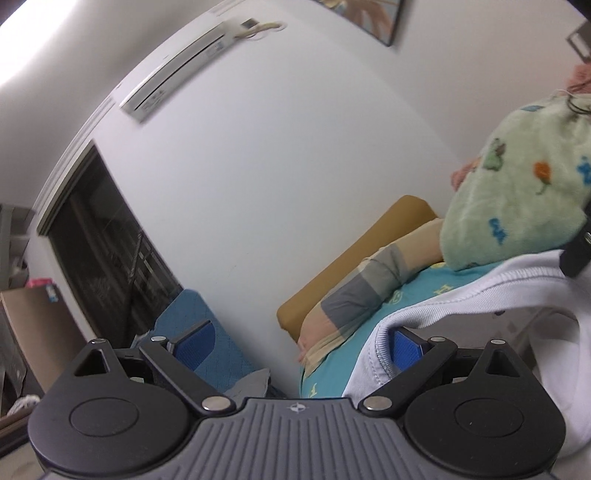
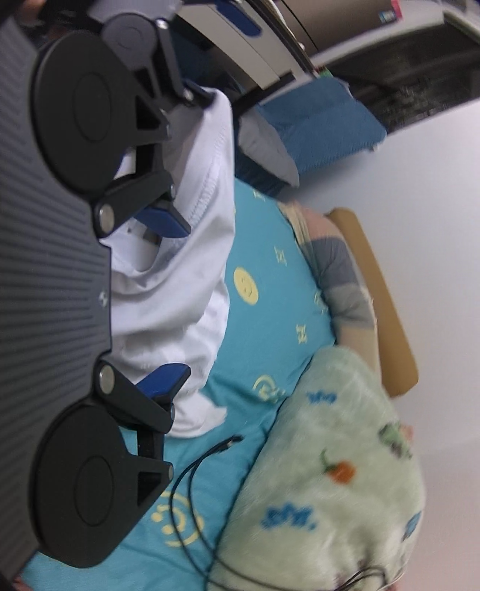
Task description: Fold clothes
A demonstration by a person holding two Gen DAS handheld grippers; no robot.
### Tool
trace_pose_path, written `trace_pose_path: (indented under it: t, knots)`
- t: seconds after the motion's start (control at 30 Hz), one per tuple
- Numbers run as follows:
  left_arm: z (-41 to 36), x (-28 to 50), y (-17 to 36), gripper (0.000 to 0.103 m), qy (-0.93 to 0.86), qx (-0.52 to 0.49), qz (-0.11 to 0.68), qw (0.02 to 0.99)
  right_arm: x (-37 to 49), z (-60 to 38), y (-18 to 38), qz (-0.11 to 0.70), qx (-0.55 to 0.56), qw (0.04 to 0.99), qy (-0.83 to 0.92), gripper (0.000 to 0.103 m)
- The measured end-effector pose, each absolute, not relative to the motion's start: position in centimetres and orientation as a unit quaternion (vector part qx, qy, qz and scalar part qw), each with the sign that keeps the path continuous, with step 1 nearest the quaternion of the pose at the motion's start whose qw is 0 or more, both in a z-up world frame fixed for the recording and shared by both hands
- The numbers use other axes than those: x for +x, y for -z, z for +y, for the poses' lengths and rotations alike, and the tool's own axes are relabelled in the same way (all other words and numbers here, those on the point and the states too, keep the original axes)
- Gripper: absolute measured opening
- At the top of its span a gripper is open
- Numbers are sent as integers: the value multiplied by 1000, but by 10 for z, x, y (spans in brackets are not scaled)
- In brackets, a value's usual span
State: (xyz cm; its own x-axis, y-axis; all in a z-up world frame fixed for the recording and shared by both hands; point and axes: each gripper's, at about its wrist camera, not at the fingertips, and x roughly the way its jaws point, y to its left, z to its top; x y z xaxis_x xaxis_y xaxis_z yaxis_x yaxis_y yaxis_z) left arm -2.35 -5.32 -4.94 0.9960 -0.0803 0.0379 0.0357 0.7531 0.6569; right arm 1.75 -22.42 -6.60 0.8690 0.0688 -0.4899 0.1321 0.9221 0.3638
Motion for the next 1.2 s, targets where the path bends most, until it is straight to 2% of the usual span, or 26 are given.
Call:
trace_pose_path:
  t: [0.3,0.6,0.77,0.87,0.97,1.2]
  knots:
    - [-35,-18,30,98,32,281,-18,959,14,-206,63,252,177,951,-13,77]
    - [-20,-10,17,98,36,221,-15,975,30,-165,61,248,104,962,-44,77]
    - [-15,-4,13,98,25,192,-13,981,55,-136,60,250,49,967,3,76]
    - [-12,-4,10,98,15,182,-18,983,54,-140,55,230,74,969,53,76]
    - [-10,-6,4,98,1,166,-24,986,48,-143,58,244,69,963,92,76]
    - [-3,-11,-9,97,-34,126,-36,991,0,-153,103,336,121,926,125,76]
